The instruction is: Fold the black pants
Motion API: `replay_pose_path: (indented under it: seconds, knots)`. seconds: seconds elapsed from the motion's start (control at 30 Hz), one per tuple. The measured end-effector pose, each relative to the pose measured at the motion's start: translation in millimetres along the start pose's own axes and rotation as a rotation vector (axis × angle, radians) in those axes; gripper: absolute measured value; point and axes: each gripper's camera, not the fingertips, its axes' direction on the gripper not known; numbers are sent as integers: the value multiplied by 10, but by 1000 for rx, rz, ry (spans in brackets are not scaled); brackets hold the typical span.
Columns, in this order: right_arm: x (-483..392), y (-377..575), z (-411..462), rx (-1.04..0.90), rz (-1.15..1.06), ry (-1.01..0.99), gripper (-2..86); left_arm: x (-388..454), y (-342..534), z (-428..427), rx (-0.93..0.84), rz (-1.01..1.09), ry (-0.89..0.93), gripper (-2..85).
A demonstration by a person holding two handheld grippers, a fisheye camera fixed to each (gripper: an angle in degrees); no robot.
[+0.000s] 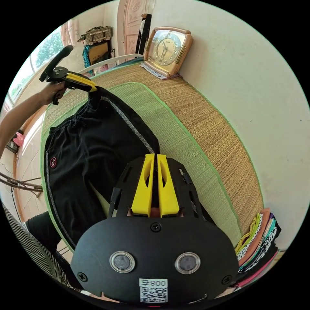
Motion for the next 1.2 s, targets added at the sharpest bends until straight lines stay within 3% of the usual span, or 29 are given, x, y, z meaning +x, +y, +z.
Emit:
replay_pose_path:
  seconds: [0.37,0.63,1.2]
  knots:
    - [-1122,648,-452,3,-120,-99,5,335,1013,-611,-31,96,27,12]
    - [-1948,1027,-122,-148,-246,-143,5,519,1792,-522,-185,151,44,10]
    - [-2299,1103,520,-269,-273,-238,5,619,2545,-273,-254,148,58,12]
